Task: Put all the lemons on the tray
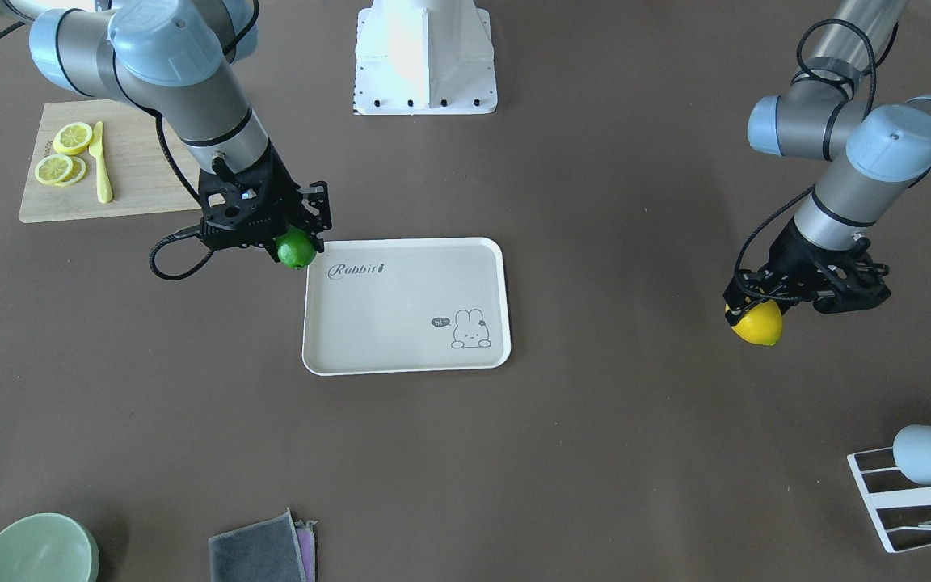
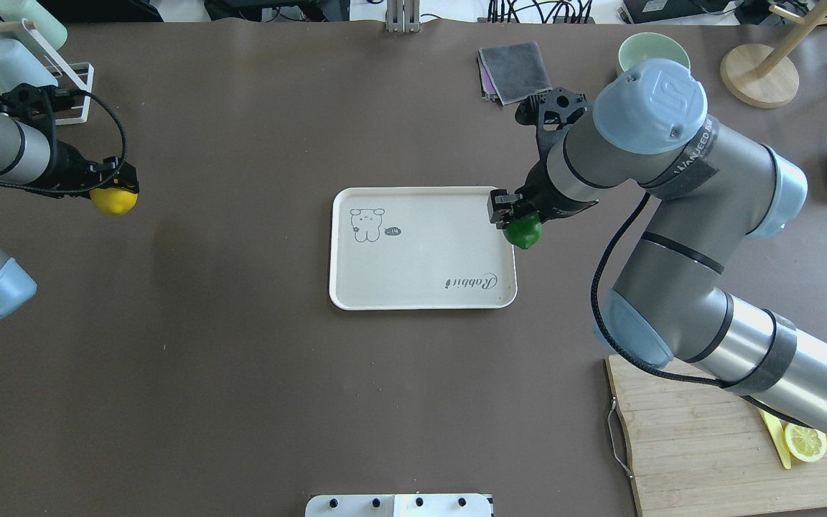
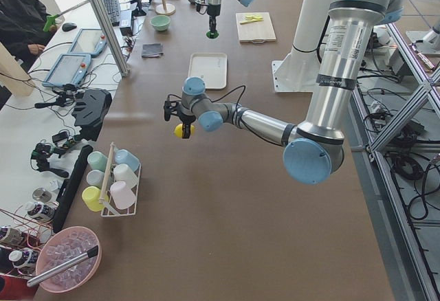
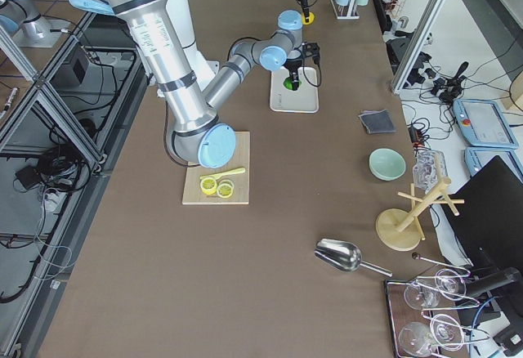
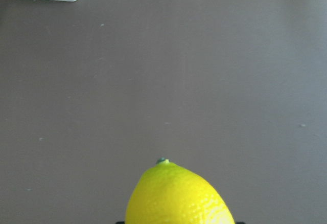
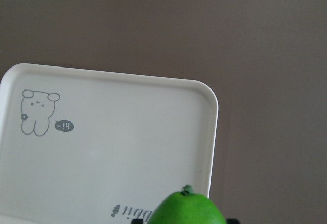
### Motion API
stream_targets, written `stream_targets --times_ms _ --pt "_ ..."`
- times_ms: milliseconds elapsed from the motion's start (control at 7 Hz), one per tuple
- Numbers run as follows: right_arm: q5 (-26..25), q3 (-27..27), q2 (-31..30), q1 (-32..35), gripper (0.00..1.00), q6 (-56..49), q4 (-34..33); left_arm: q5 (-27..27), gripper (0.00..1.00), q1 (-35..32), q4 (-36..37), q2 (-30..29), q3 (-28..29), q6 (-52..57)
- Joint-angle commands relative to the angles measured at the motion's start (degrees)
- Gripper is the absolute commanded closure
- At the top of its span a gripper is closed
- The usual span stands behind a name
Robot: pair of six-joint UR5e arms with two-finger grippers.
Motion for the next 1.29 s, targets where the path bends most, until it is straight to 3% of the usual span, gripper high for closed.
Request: stream_targets --times_ms 0,286,429,714,1000,1143 --pt "-2.05 -2.14 1.63 -2.13 1.0 2.49 0.09 0.45 1.0 3.62 6.31 -8.15 -2.71 -9.59" --pt "-3.2 -6.88 5.06 -2.31 1.0 3.29 0.18 5.96 1.0 10.47 8.33 -14.39 -1.92 -16.79" --pt "-4.77 -9.95 6.12 -2.31 1.0 3.29 0.87 10.17 1.0 13.47 13.22 -18.59 -2.01 -18.82" --pt "-5.22 -15.58 7.09 -2.31 1.0 4.07 7.01 15.03 1.0 19.19 15.29 -23.54 -1.14 -24.01" --pt "-5.22 -17.63 9.03 -2.48 1.0 5.13 7.3 20.82 1.0 22.01 14.94 -29.08 5.53 -26.66" --pt "-5.22 -17.71 9.29 -2.74 1.0 5.22 7.3 21.11 1.0 22.72 14.68 -29.7 6.86 -27.1"
